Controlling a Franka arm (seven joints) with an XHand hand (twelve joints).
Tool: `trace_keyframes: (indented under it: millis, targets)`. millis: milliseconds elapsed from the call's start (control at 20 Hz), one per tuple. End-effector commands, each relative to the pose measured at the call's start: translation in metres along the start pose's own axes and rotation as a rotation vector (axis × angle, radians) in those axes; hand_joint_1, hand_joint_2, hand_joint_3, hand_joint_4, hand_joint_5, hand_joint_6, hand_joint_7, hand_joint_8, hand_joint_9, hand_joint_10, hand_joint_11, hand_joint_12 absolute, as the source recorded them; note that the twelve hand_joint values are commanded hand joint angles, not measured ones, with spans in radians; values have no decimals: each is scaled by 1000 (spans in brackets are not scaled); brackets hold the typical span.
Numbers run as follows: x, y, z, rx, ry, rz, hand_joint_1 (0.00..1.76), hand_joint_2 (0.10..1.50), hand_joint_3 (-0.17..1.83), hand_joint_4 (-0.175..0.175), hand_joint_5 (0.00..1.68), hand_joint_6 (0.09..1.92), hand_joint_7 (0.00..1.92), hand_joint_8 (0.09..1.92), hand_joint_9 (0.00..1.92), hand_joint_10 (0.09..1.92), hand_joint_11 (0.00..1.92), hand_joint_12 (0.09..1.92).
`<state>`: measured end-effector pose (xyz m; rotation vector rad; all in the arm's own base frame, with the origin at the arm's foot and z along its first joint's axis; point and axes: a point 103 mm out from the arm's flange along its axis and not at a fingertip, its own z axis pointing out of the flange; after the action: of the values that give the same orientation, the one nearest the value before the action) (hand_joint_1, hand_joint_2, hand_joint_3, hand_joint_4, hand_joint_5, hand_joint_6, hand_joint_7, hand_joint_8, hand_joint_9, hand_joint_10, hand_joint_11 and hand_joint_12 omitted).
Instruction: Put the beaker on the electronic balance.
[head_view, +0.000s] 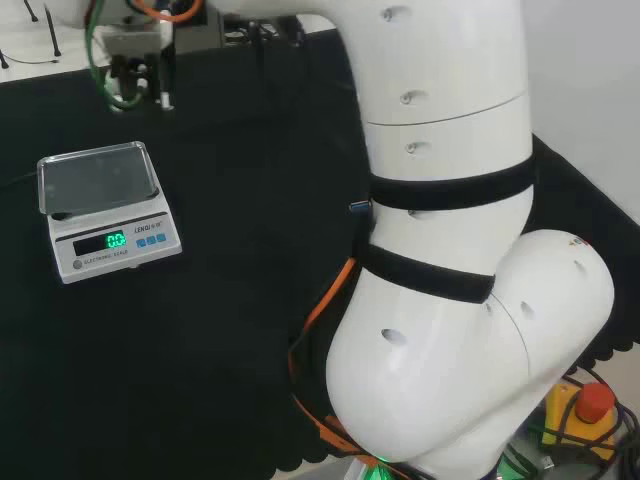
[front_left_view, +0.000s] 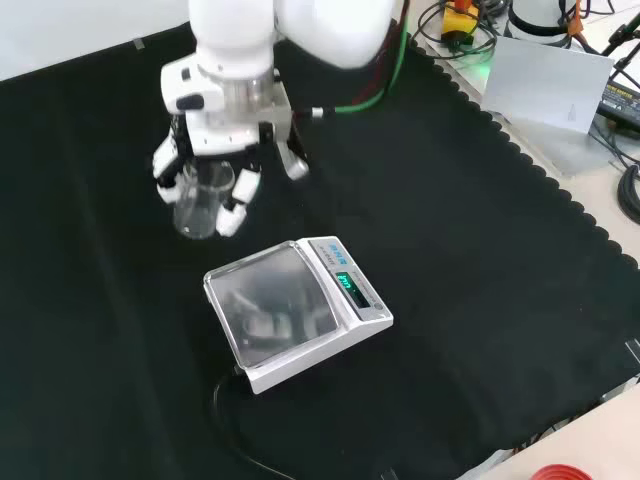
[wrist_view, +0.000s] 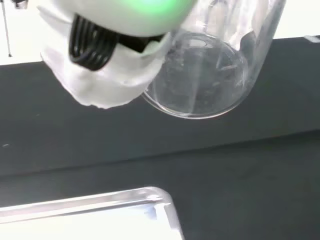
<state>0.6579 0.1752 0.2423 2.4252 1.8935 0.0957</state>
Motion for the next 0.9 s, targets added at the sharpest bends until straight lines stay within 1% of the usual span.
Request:
trace_keyframes:
  millis: [50,250,400,550,700,800,900]
  targets:
    - [85,-35,42,95,-17,-144,1396,1037,1,-175,1064,854,921,1099,1331,464,1255,853]
    - [92,-46,62,143,-46,-169,1396,1036,1,-175,1066,852,922,1097,1333,462,1255,853]
    - [92,-54,69,170,-75,-184,1396,1036,1,-175,1066,851,922,1096,1334,461,1255,853]
    - [89,-60,69,185,-97,-191,1396,1036,1,-175,1067,849,924,1093,1334,460,1255,853]
    - [82,-63,63,186,-120,-192,1396,1036,0,-175,1069,847,926,1090,1335,458,1255,853]
    - [80,-62,60,192,-123,-192,1325,1038,3,-175,1090,818,1058,907,1325,489,1259,851]
    - [78,-63,60,202,-128,-189,1297,1037,3,-175,1106,795,1120,819,1317,510,1264,847]
